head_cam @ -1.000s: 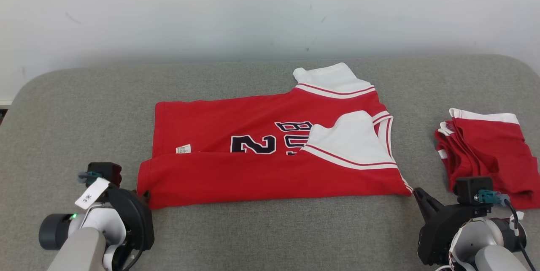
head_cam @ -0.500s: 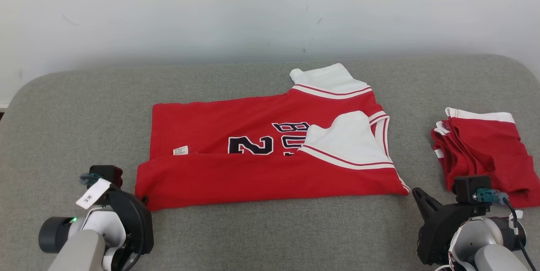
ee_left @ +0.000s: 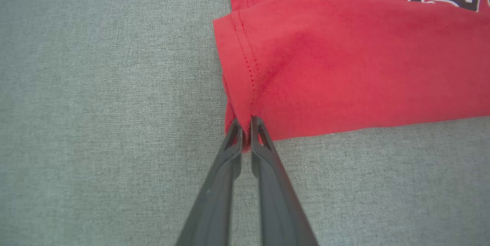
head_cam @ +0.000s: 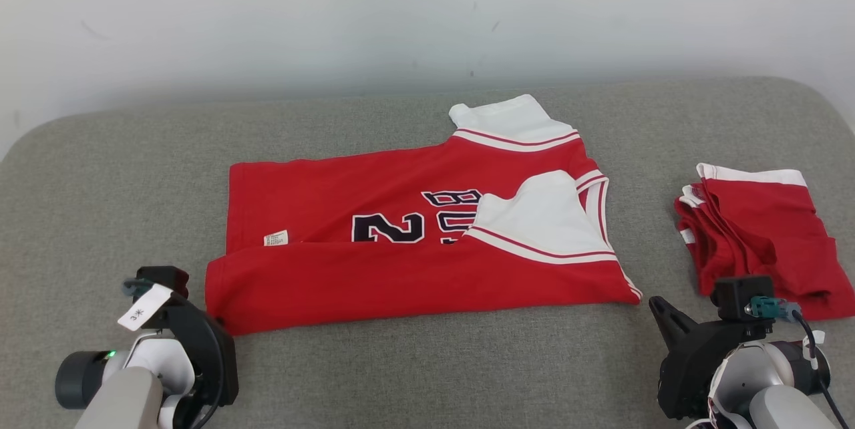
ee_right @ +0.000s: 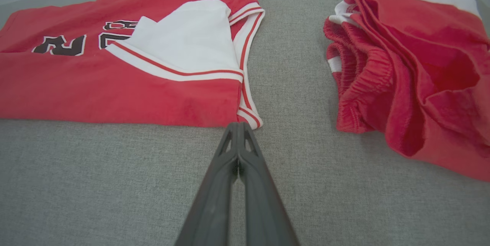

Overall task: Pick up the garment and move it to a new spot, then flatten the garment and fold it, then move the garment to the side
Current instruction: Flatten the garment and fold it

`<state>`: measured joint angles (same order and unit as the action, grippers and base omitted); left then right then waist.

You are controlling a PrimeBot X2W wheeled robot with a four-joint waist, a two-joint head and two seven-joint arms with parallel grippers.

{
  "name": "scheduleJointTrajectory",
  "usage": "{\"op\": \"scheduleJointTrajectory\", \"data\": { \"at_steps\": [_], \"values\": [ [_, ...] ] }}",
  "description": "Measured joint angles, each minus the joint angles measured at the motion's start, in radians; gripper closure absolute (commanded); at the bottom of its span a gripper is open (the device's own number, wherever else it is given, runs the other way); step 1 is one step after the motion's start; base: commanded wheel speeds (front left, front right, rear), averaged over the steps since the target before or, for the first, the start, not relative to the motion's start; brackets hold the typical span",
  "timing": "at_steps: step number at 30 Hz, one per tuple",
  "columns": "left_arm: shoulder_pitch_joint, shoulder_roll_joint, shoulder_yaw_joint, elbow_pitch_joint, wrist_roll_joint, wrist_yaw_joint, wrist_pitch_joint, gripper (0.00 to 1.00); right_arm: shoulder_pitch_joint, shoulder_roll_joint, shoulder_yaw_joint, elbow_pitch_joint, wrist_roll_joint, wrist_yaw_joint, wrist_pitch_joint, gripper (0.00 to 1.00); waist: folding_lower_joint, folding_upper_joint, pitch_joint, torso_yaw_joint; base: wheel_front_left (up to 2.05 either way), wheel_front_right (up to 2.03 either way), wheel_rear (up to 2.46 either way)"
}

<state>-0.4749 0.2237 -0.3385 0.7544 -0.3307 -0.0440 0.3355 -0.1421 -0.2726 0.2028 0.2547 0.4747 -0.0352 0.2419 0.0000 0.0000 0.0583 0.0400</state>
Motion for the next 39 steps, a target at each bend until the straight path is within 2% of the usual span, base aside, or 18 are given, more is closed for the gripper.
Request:
{"op": "scheduleJointTrajectory", "data": {
  "at_steps": [2, 9, 13, 15, 23, 32, 36, 37, 38, 39],
  "values": [
    [0.0, 0.0, 0.001, 0.001, -0.002, 0.0, 0.003, 1.0, 0.0, 0.0, 0.0, -0.002, 0.0, 0.0, 0.005, 1.0, 0.0, 0.0, 0.002, -0.002, 0.0, 0.0, 0.0],
    [-0.001, -0.002, 0.004, -0.016, -0.007, 0.0, -0.005, 1.0, 0.002, -0.011, -0.024, -0.01, 0.003, -0.001, 0.004, 1.0, 0.0001, 0.0, 0.005, -0.001, 0.0, 0.0, 0.0],
    [0.001, -0.001, 0.016, -0.051, -0.018, -0.001, -0.033, 1.0, 0.022, -0.016, -0.065, -0.044, 0.046, -0.001, -0.006, 1.0, 0.0, 0.0, -0.005, 0.01, 0.0, 0.0, 0.0],
    [0.013, 0.003, 0.026, -0.077, -0.027, -0.018, -0.051, 1.0, 0.046, -0.023, -0.08, -0.066, 0.064, 0.0, -0.014, 1.0, 0.0001, 0.0, -0.011, 0.015, 0.0, 0.0, 0.0],
    [0.221, 0.048, 0.033, -0.178, -0.068, -0.037, -0.093, 1.0, 0.205, -0.032, -0.124, -0.171, 0.133, 0.009, -0.015, 1.0, 0.0, 0.0, -0.039, 0.032, 0.0, 0.0, 0.0],
    [0.304, 0.076, 0.044, -0.271, -0.084, -0.045, -0.099, 1.0, 0.343, -0.04, -0.192, -0.306, 0.222, 0.024, -0.005, 1.0, -0.0001, 0.0, -0.043, 0.034, 0.0, 0.0, 0.0],
    [0.349, 0.089, 0.061, -0.31, -0.093, -0.041, -0.099, 1.0, 0.357, -0.056, -0.214, -0.359, 0.224, 0.02, 0.004, 1.0, -0.0001, -0.0001, -0.043, 0.025, 0.0, 0.0, 0.0],
    [0.356, 0.089, 0.062, -0.316, -0.093, -0.035, -0.099, 1.0, 0.349, -0.059, -0.214, -0.369, 0.223, 0.02, 0.005, 0.89, -0.0001, -0.0001, -0.042, 0.021, 0.0, 0.0, 0.0],
    [0.359, 0.088, 0.062, -0.323, -0.099, -0.035, -0.098, 1.0, 0.334, -0.059, -0.213, -0.374, 0.223, 0.017, 0.005, 0.31, 0.0, 0.0, -0.041, 0.017, 0.0, 0.0, 0.0],
    [0.361, 0.085, 0.061, -0.329, -0.107, -0.035, -0.093, 1.0, 0.316, -0.059, -0.209, -0.38, 0.222, 0.017, 0.006, 0.0, 0.0, -0.0001, -0.039, 0.013, 0.0, 0.0, 0.0]
  ]
}}
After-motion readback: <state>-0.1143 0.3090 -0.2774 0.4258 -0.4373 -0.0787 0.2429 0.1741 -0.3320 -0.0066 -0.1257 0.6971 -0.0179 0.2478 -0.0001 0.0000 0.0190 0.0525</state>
